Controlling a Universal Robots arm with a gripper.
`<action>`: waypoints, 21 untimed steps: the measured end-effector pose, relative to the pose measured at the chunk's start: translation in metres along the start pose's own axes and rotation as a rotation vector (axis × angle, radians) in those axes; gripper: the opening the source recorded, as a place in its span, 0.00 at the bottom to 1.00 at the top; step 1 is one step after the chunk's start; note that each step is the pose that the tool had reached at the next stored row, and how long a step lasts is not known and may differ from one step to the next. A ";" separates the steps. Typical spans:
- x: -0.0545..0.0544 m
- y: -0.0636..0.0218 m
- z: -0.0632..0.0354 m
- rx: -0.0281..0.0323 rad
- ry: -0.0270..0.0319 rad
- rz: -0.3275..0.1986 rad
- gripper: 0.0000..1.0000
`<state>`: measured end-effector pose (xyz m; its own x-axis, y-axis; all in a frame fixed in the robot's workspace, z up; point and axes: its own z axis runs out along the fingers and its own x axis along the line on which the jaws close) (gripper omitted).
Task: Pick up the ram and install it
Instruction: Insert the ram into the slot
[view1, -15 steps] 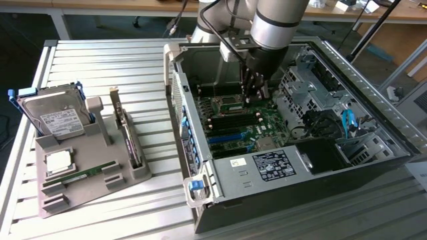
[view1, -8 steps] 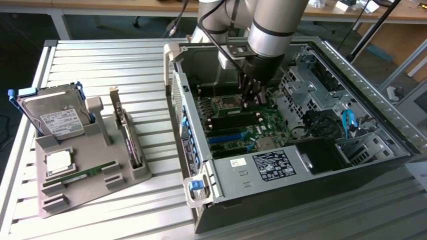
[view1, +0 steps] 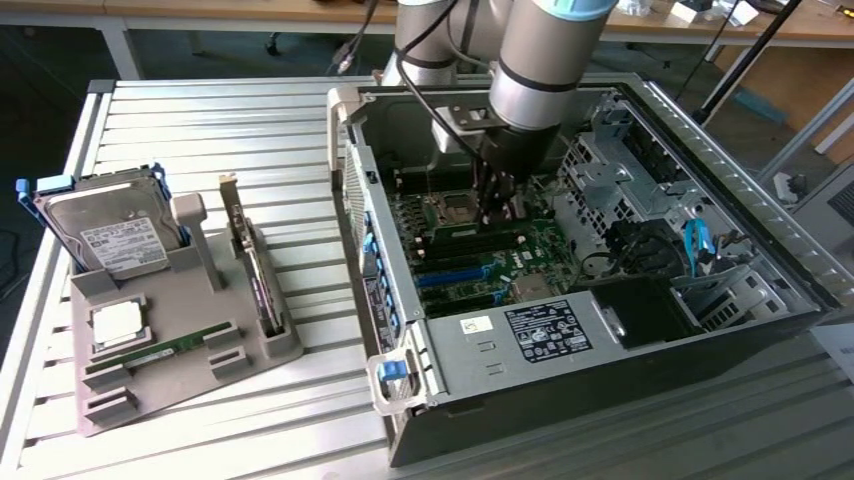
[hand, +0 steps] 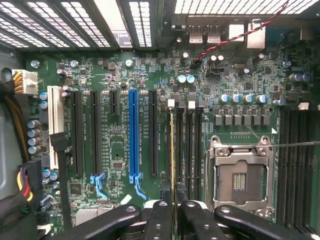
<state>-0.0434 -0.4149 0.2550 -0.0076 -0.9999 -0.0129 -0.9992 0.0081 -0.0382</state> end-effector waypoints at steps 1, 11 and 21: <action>0.000 0.0006 0.0017 0.0001 -0.0001 0.000 0.13; -0.001 0.0041 0.0212 0.0000 -0.0001 0.000 0.13; -0.001 0.0041 0.0215 0.0001 0.0010 0.000 0.13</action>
<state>-0.0466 -0.4137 0.2334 -0.0079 -0.9999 -0.0119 -0.9992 0.0084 -0.0382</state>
